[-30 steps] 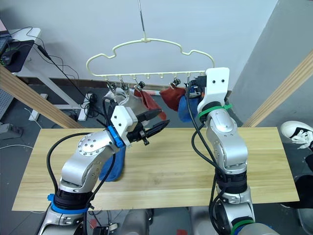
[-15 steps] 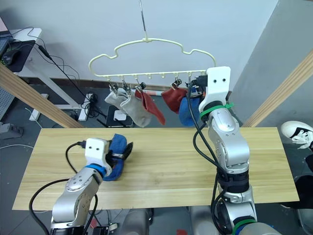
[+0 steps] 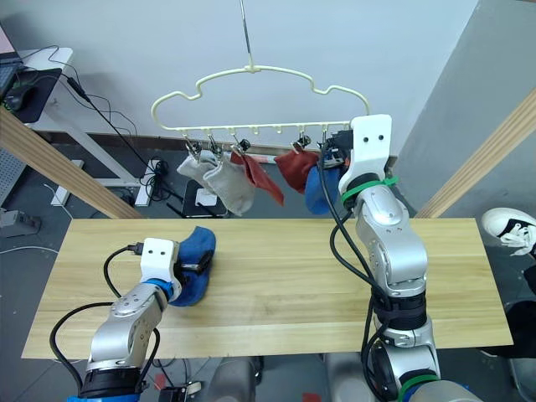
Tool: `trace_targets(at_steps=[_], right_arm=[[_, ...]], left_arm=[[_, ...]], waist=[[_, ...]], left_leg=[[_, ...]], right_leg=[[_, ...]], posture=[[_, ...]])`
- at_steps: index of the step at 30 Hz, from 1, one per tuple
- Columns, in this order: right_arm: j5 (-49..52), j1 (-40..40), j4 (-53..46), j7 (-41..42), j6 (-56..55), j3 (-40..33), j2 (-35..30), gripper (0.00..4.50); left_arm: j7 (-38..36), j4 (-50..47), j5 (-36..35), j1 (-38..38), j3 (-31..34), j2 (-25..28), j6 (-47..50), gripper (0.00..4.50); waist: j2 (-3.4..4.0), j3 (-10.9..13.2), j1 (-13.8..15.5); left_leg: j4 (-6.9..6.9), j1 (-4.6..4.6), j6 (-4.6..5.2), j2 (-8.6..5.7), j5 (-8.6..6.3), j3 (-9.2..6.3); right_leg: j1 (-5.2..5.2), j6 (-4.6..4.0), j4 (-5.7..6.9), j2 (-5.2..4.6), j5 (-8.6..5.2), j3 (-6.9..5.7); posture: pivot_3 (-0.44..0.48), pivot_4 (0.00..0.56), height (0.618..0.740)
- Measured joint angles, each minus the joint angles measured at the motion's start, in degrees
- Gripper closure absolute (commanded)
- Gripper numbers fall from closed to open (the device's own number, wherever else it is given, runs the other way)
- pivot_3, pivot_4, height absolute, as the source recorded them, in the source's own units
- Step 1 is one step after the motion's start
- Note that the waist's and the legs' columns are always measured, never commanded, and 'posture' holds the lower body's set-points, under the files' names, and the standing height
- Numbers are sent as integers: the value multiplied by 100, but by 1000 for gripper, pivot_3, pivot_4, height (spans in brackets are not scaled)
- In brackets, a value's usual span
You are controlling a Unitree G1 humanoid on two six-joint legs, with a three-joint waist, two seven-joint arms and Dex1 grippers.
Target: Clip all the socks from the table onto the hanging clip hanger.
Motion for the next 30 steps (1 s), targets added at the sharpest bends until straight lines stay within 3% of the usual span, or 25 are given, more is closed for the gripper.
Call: trace_targets(at_steps=[14,17,23,26,30], right_arm=[[34,1,0,6,34,7,0,4454],[34,1,0,6,34,6,-1,4454],[32,0,-2,3,35,-1,-18,4454],[31,1,-3,2,37,-8,-43,4454],[33,-4,-5,2,43,-8,-60,4454]], left_arm=[[-243,-35,97,263,-125,133,-213,4368],[-551,-100,214,386,-338,332,-467,4500],[-1960,-197,420,132,-1455,642,-1534,4500],[-2522,-322,427,-449,-1911,543,-1989,4500],[-2617,-241,563,-1143,-2314,48,-2373,4500]], waist=[[3,-18,-4],[3,-18,-5],[3,-18,29],[4,-18,15],[3,-18,-10]], left_leg=[[-1,2,0,0,0,1],[-2,1,0,1,0,1],[-1,-4,-1,-2,0,2],[-2,-3,0,-2,0,4],[-1,-4,1,-2,0,5]], right_leg=[[1,0,-1,0,0,1],[0,0,-2,0,0,1],[0,0,-6,-2,0,0],[0,0,-5,-2,0,1],[0,0,-6,-1,1,3]], posture=[[-118,309,740],[-122,312,740],[-130,314,740],[-137,314,740],[-142,313,740]])
